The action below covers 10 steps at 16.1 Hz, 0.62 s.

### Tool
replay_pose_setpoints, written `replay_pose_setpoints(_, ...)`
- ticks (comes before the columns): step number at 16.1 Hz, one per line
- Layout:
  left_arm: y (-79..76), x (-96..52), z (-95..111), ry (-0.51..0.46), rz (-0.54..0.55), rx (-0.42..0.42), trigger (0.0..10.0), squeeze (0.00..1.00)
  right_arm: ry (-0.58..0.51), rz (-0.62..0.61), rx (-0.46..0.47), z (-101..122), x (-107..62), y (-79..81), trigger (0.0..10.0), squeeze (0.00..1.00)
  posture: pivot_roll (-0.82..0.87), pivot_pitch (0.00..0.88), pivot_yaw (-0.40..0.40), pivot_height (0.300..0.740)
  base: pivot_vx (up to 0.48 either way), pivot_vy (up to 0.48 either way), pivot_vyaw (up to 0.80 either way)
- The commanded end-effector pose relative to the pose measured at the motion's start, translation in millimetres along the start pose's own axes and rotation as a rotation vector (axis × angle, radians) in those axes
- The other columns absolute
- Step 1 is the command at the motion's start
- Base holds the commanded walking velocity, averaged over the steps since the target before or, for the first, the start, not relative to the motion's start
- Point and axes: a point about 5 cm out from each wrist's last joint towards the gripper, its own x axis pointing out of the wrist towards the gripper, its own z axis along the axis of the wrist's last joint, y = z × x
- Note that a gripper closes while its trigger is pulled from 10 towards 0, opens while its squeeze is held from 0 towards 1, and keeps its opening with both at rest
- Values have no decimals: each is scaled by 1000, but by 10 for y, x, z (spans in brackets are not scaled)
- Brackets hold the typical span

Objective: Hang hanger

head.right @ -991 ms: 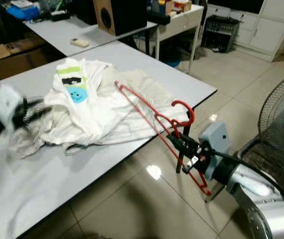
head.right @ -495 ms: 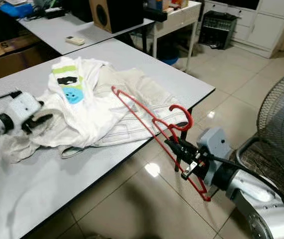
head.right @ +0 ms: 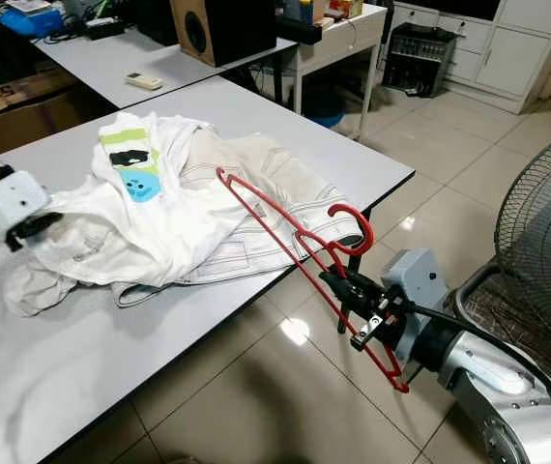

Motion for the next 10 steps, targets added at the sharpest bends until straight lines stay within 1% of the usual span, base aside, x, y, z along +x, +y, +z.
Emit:
replay_pose_setpoints(1,43,-24,-25,22,-7,19,10000,0,-9,18,-9,26,-2,27,10000,0,-108,0,117,740,0,0,0)
replay_pose_setpoints(2,31,-41,-76,52,-43,29,10000,0,-9,24,-11,32,4,31,10000,0,-111,0,119,740,0,0,0)
replay_pose_setpoints(3,23,-51,-90,57,-59,29,10000,0,-10,29,-13,40,9,34,10000,0,-112,0,119,740,0,0,0)
replay_pose_setpoints(6,12,-93,-123,59,-95,-23,10000,0,-3,46,-13,30,3,53,10000,0,-106,0,113,740,0,0,0)
replay_pose_setpoints(7,10,-98,-134,61,-97,-36,8667,0,-2,47,-13,27,3,55,10000,0,-105,0,113,740,0,0,0)
replay_pose_setpoints(8,13,-104,-149,64,-94,-48,941,0,-1,51,-11,26,6,59,10000,0,-101,0,111,740,0,0,0)
replay_pose_setpoints(9,16,-103,-156,71,-85,-49,0,0,1,59,-10,25,11,59,10000,0,-99,0,108,740,0,0,0)
replay_pose_setpoints(10,10,-82,-148,74,-75,-55,0,0,3,69,-10,25,17,62,10000,0,-97,0,107,740,0,0,0)
